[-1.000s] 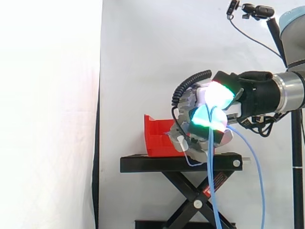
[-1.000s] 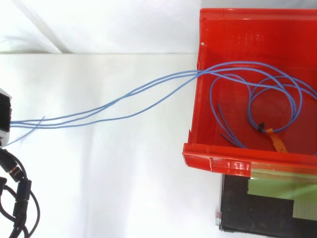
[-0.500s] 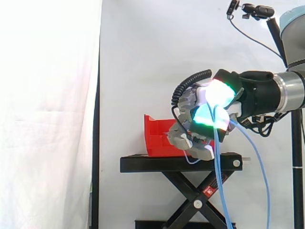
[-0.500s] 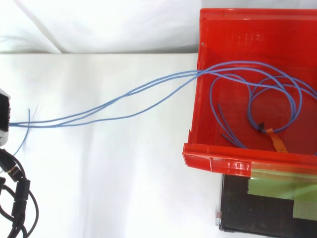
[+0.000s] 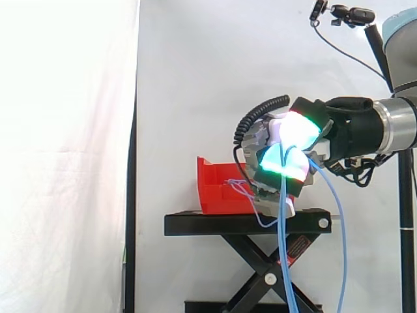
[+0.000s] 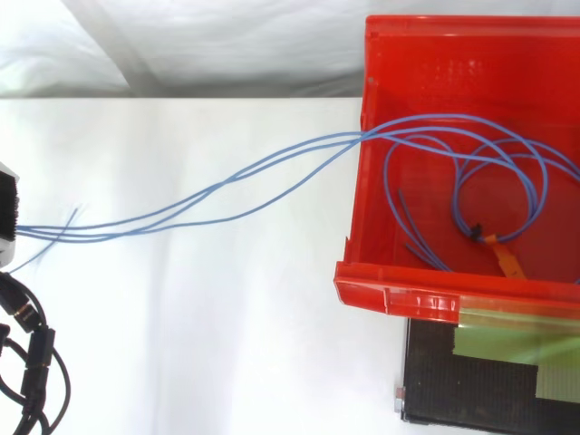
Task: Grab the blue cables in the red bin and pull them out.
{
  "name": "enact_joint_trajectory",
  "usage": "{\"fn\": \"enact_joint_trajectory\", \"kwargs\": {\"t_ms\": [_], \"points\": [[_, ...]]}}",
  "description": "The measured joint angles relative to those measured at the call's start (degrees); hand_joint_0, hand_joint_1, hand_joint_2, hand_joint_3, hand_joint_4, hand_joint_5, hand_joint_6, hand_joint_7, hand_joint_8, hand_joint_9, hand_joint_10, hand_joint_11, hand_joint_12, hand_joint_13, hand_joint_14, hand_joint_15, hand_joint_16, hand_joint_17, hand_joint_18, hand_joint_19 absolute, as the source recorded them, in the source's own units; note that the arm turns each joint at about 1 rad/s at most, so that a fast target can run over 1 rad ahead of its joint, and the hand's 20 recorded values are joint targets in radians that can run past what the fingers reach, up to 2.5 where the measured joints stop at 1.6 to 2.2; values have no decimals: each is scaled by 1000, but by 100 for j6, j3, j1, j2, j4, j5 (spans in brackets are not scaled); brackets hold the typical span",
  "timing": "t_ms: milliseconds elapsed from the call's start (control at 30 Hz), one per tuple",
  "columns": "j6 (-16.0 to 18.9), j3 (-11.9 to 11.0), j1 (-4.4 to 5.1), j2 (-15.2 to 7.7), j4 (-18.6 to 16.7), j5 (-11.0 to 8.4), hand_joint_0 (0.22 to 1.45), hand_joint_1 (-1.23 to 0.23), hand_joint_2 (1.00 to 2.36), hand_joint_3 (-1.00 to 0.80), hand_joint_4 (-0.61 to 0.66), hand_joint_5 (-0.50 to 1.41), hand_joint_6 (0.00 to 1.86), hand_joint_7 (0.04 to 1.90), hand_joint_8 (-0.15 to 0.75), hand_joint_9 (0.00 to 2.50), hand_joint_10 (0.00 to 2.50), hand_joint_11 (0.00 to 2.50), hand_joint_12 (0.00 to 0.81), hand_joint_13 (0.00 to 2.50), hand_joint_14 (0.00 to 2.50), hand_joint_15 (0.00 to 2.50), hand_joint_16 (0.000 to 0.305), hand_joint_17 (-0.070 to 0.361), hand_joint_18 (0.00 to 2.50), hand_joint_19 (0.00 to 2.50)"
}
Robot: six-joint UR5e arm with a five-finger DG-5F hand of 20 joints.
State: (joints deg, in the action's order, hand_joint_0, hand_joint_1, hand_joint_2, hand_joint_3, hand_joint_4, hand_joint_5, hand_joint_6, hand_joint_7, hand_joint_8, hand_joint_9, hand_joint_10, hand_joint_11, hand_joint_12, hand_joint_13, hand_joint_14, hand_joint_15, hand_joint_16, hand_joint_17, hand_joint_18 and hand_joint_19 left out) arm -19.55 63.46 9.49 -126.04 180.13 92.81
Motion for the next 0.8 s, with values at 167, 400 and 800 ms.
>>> {"fn": "enact_joint_trajectory", "kwargs": {"t_ms": [167,400,800], "points": [[-1,0,0,0,4,0,913,-839,1000,-1000,167,892,553,542,299,924,857,1247,322,1179,1935,762,37,84,1031,1184],[-10,0,0,0,4,-4,853,-833,1000,-1000,182,895,557,544,301,934,869,1244,317,1131,2327,635,38,86,1098,1228],[-17,0,6,0,4,-3,751,-909,1000,-1000,228,885,548,529,323,951,794,1251,334,1142,2296,613,43,96,1105,1206]]}}
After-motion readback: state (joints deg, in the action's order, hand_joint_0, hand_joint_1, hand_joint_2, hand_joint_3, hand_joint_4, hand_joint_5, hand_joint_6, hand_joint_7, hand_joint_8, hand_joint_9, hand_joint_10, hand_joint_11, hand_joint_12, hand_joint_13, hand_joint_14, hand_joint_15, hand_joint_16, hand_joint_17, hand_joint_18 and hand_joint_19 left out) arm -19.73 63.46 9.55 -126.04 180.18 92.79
